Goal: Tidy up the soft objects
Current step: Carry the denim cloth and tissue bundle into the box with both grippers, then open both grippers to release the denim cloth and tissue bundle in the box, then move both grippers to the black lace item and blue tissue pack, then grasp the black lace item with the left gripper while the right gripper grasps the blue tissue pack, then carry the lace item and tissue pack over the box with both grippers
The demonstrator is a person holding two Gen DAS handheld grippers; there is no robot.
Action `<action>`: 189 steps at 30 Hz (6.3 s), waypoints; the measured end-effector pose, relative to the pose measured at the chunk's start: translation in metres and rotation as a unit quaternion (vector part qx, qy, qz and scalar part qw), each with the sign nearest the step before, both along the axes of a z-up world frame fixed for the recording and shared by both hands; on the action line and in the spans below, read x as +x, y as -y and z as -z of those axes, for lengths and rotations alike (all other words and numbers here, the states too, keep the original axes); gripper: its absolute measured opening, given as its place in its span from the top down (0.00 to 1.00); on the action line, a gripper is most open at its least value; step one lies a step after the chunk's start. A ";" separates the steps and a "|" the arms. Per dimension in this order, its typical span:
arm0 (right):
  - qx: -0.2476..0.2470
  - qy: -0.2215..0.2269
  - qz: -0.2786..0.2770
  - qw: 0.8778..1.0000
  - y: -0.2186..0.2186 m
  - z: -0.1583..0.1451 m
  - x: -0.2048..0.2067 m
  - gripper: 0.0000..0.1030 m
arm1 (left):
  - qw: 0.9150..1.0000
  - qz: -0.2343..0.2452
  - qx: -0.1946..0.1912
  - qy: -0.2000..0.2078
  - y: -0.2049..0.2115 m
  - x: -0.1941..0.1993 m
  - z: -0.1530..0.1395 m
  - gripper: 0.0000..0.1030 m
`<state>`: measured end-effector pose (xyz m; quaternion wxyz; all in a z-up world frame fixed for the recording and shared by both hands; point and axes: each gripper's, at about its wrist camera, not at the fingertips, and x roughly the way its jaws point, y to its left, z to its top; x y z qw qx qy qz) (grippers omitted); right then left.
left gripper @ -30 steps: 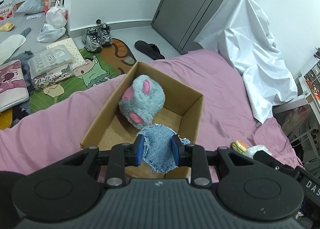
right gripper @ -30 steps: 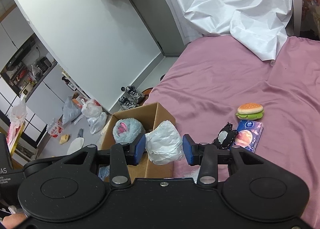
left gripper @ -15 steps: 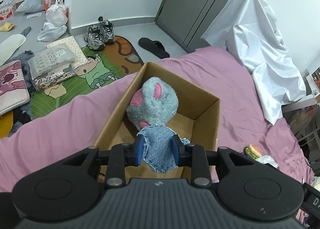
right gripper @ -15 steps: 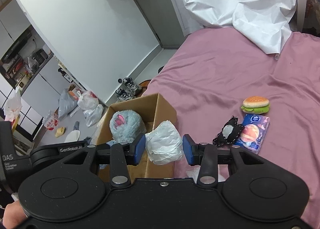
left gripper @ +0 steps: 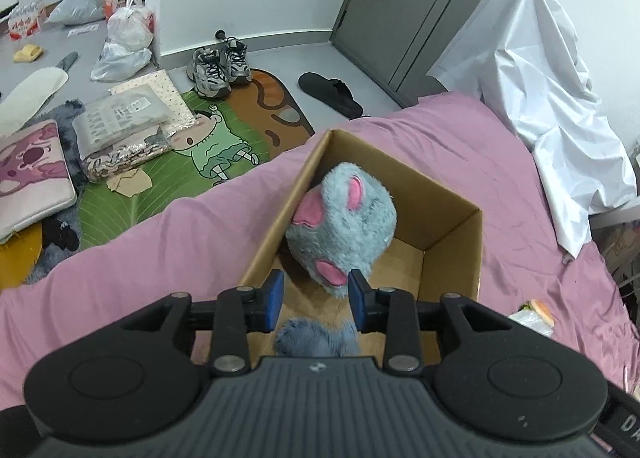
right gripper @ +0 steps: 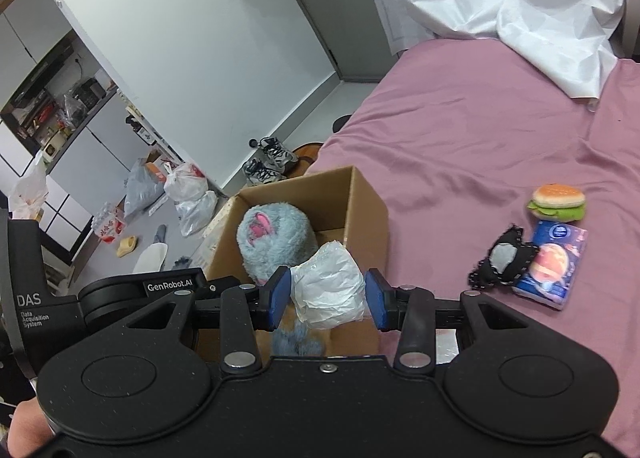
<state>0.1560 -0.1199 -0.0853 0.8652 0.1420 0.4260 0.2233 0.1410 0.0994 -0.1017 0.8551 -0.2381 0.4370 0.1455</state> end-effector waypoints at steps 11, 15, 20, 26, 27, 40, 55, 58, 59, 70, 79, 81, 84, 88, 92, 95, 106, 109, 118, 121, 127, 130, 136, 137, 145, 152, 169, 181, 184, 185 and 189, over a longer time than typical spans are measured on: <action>0.002 0.035 0.002 0.999 -0.013 -0.004 0.005 0.41 | 1.000 0.020 0.007 -0.020 -0.001 0.002 -0.006 0.44; 0.012 0.044 0.019 0.999 -0.005 -0.010 0.006 0.29 | 0.999 0.028 0.021 -0.019 0.005 -0.001 -0.013 0.23; 0.003 0.029 0.036 0.999 0.001 -0.008 0.005 0.24 | 0.999 0.046 0.019 -0.018 0.012 -0.005 -0.019 0.18; 0.007 0.027 0.039 0.999 0.012 -0.018 0.000 0.11 | 0.998 0.058 0.033 -0.019 0.022 -0.009 -0.027 0.10; 0.009 0.026 0.038 0.999 0.015 -0.020 -0.001 0.10 | 0.997 0.060 0.038 -0.019 0.024 -0.009 -0.029 0.10; 0.027 0.009 0.048 0.998 0.052 -0.035 -0.007 0.00 | 0.996 0.080 0.043 0.013 0.055 -0.014 -0.050 0.00; 0.045 -0.012 0.071 0.996 0.097 -0.044 -0.011 0.00 | 0.993 0.092 0.068 0.033 0.092 -0.017 -0.065 0.00; 0.050 -0.013 0.083 0.995 0.109 -0.046 -0.012 0.00 | 0.992 0.097 0.074 0.037 0.099 -0.018 -0.069 0.00; 0.053 -0.013 0.087 0.995 0.114 -0.046 -0.012 0.00 | 0.991 0.100 0.075 0.038 0.102 -0.018 -0.070 0.00; 0.077 -0.013 0.126 0.989 0.156 -0.047 -0.015 0.00 | 0.989 0.121 0.075 0.038 0.135 -0.015 -0.071 0.00; 0.077 -0.024 0.152 0.985 0.172 -0.036 -0.012 0.00 | 0.987 0.141 0.079 0.027 0.163 -0.008 -0.065 0.00; 0.075 -0.029 0.158 0.984 0.174 -0.032 -0.011 0.00 | 0.986 0.143 0.076 0.021 0.167 -0.004 -0.061 0.00; 0.076 -0.034 0.167 0.982 0.178 -0.026 -0.010 0.00 | 0.986 0.147 0.072 0.010 0.173 0.001 -0.054 0.00; 0.079 -0.037 0.180 0.980 0.183 -0.020 -0.009 0.00 | 0.986 0.150 0.074 0.004 0.182 0.008 -0.044 0.00; 0.090 -0.044 0.202 0.974 0.191 -0.012 -0.008 0.00 | 0.986 0.149 0.074 0.003 0.189 0.014 -0.037 0.00; 0.094 -0.053 0.221 0.969 0.198 -0.004 -0.005 0.00 | 0.986 0.150 0.070 -0.001 0.193 0.020 -0.032 0.01; 0.111 -0.093 0.255 0.956 0.210 0.019 0.004 0.01 | 0.983 0.176 0.059 0.002 0.212 0.042 -0.013 0.03; 0.117 -0.100 0.265 0.952 0.214 0.022 0.005 0.01 | 0.981 0.184 0.057 0.002 0.217 0.048 -0.008 0.08; 0.112 -0.118 0.279 0.946 0.214 0.035 0.014 0.05 | 0.980 0.191 0.045 -0.019 0.222 0.067 0.015 0.31; 0.122 -0.120 0.279 0.945 0.214 0.039 0.018 0.10 | 0.980 0.192 0.046 -0.026 0.224 0.072 0.022 0.35; 0.131 -0.147 0.285 0.938 0.212 0.055 0.027 0.16 | 0.979 0.197 0.040 -0.040 0.229 0.084 0.039 0.39; 0.127 -0.156 0.290 0.936 0.212 0.061 0.031 0.17 | 0.978 0.197 0.042 -0.047 0.231 0.092 0.049 0.43; 0.119 -0.167 0.292 0.934 0.207 0.072 0.041 0.19 | 0.979 0.192 0.042 -0.059 0.229 0.105 0.066 0.51; 0.113 -0.167 0.290 0.936 0.205 0.073 0.043 0.19 | 0.979 0.192 0.036 -0.060 0.227 0.106 0.069 0.56; 0.093 -0.183 0.274 0.939 0.188 0.090 0.059 0.18 | 0.982 0.175 0.005 -0.070 0.216 0.115 0.074 0.75; 0.078 -0.193 0.257 0.944 0.171 0.103 0.070 0.22 | 0.983 0.172 -0.009 -0.063 0.203 0.115 0.061 0.81; 0.029 -0.189 0.197 0.962 0.141 0.109 0.074 0.77 | 0.987 0.159 0.004 -0.019 0.174 0.092 0.007 0.83; 0.054 -0.125 0.175 0.975 0.139 0.062 0.050 0.81 | 0.989 0.141 0.025 0.023 0.152 0.063 -0.037 0.83; 0.058 -0.113 0.174 0.976 0.139 0.055 0.045 0.81 | 0.990 0.135 0.028 0.034 0.142 0.055 -0.047 0.83; 0.059 -0.109 0.174 0.977 0.139 0.052 0.043 0.81 | 0.990 0.132 0.030 0.037 0.139 0.052 -0.049 0.83; 0.059 -0.093 0.166 0.980 0.136 0.041 0.034 0.81 | 0.991 0.121 0.027 0.042 0.127 0.042 -0.056 0.83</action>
